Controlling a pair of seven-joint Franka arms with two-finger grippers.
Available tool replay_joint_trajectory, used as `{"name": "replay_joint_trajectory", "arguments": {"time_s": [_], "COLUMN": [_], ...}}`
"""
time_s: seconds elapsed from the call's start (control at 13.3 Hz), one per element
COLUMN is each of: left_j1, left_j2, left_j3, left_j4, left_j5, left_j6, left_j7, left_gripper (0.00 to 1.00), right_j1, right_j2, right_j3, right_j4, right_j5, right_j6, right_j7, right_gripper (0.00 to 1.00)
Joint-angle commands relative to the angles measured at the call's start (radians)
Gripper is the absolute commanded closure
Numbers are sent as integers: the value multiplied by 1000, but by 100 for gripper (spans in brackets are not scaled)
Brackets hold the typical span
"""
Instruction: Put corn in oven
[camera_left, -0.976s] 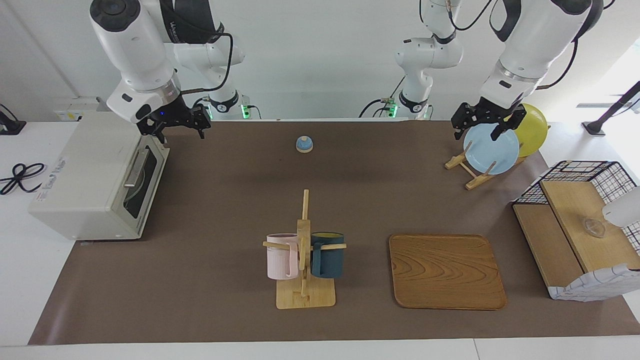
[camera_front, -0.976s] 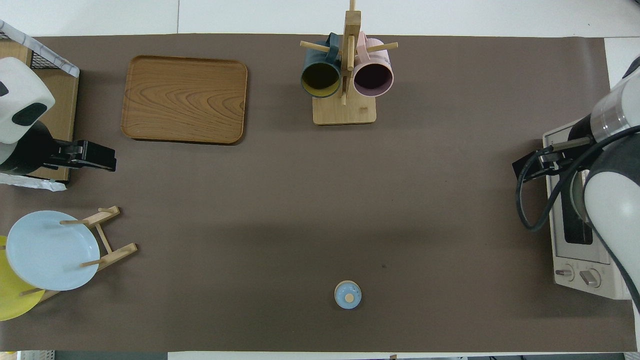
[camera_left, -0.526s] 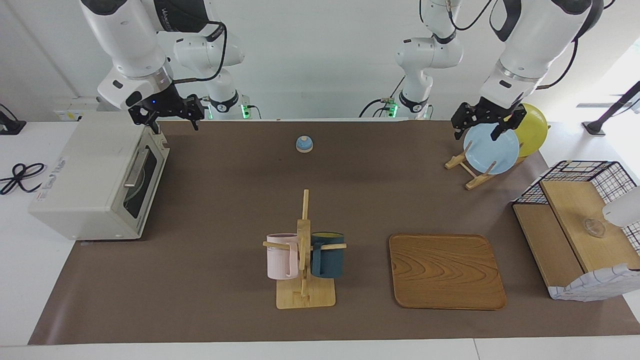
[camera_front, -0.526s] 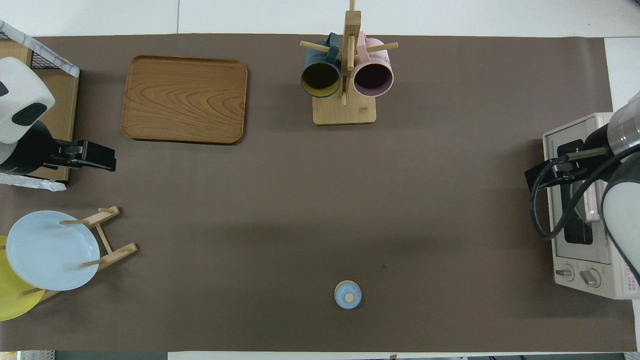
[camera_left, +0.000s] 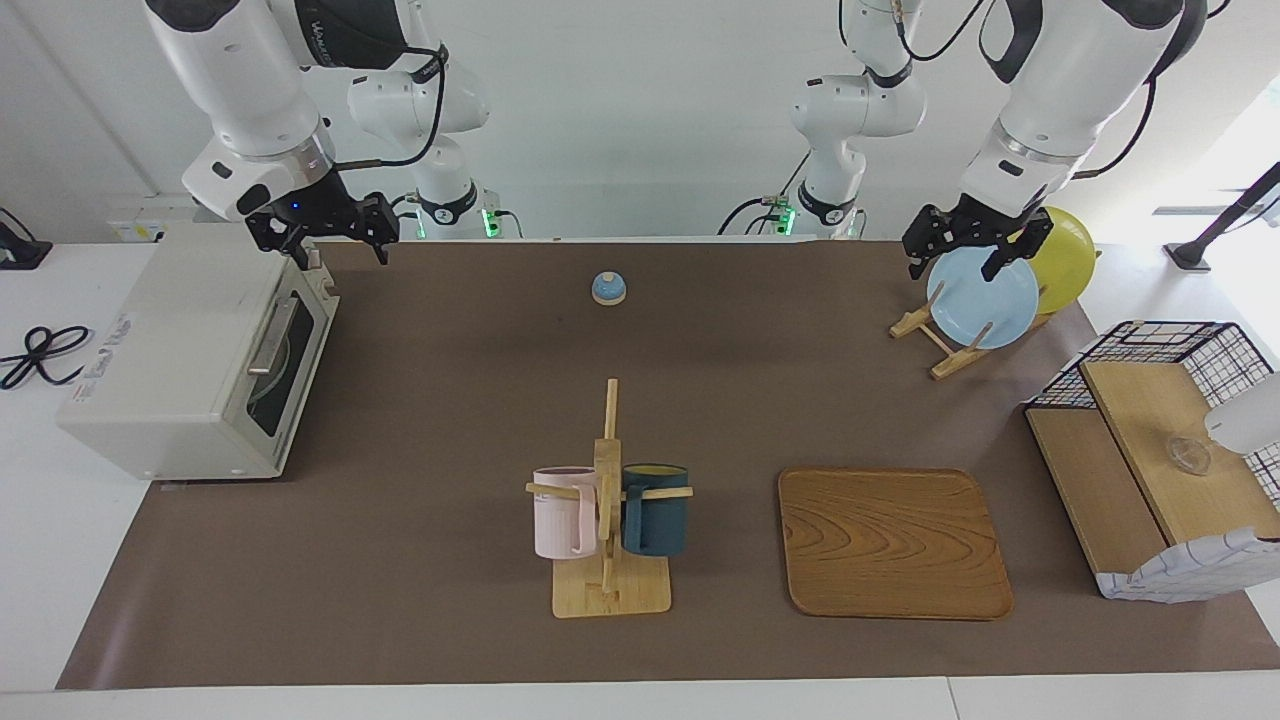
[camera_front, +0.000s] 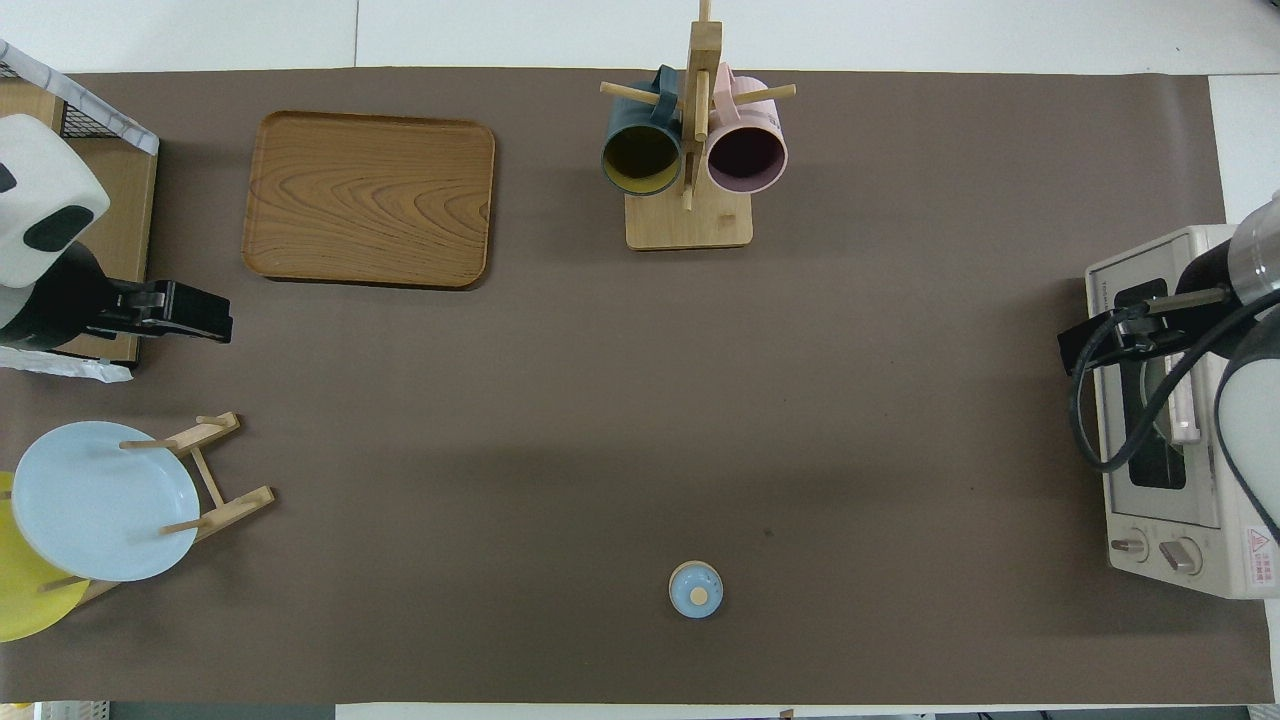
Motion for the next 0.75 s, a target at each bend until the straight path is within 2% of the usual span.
{"name": "replay_joint_trajectory", "arguments": {"time_s": [0.0, 0.68], "left_j1": [12, 10], "left_j2": [-7, -7], "left_j3": [-6, -6], "left_j4": [-2, -2], "left_j5": [17, 17], "left_j6": [-2, -2], "left_j7": [8, 8], "left_gripper": [0, 0], "right_j1": [-66, -65], "right_j2": [-16, -13], "right_j3": [57, 59], "right_j4": [-21, -14], "right_j5": [26, 26], "right_j6": [22, 21], "right_j7": [12, 11], "right_gripper": [0, 0]}}
